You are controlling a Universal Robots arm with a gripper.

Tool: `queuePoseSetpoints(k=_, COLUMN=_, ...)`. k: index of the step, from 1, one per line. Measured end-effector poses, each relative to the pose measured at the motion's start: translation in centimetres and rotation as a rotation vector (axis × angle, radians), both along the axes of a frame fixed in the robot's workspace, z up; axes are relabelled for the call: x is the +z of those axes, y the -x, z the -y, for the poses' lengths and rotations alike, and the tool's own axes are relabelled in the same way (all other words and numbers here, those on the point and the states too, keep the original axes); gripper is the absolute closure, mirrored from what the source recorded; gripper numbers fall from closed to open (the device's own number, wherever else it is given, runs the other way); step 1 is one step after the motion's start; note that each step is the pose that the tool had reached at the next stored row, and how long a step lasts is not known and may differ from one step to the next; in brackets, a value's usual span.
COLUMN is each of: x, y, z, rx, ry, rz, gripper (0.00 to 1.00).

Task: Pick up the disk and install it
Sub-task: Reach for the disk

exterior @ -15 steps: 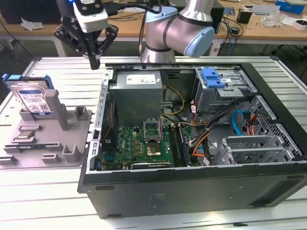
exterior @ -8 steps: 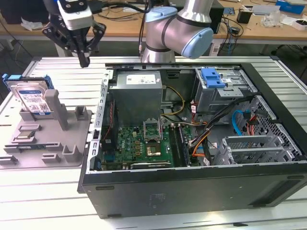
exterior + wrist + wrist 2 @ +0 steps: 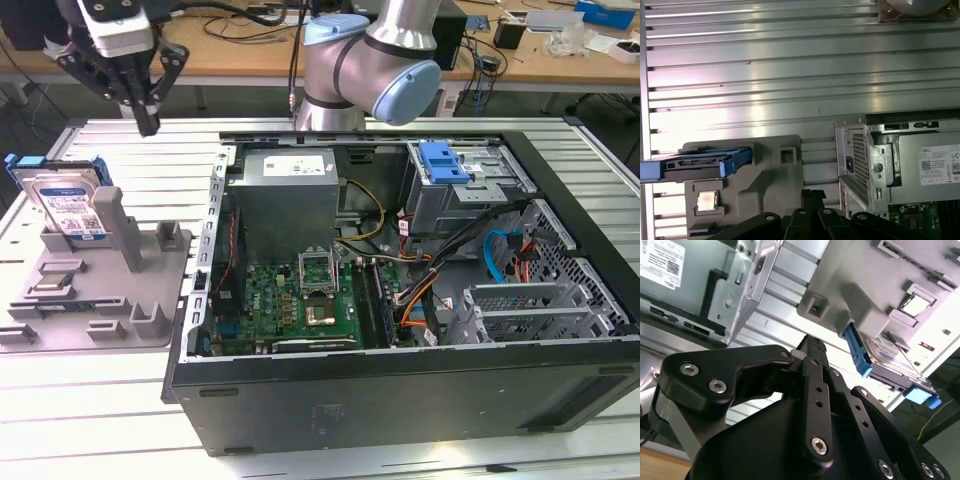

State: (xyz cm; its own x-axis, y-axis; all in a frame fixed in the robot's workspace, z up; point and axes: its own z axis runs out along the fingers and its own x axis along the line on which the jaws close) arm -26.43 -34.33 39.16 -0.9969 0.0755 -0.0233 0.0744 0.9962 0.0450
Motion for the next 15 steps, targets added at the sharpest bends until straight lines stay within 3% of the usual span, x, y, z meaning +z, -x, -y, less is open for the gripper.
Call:
queuePoseSetpoints(k=11, x=-0.12, y=4.4, z=-1.26, rx=0.000, ry=0.0000, rz=0.0000, gripper=0.89)
queuePoseSetpoints(k=13, x=-0.17, y=5.9, z=-1.74, rx=0.000, ry=0.0000, rz=0.0001, gripper=0.89)
queuePoseSetpoints(k=15, x=-0.19, y=6.7, z=-1.96, rx=-0.001, ry=-0.0001, rz=0.0001, gripper=0.89)
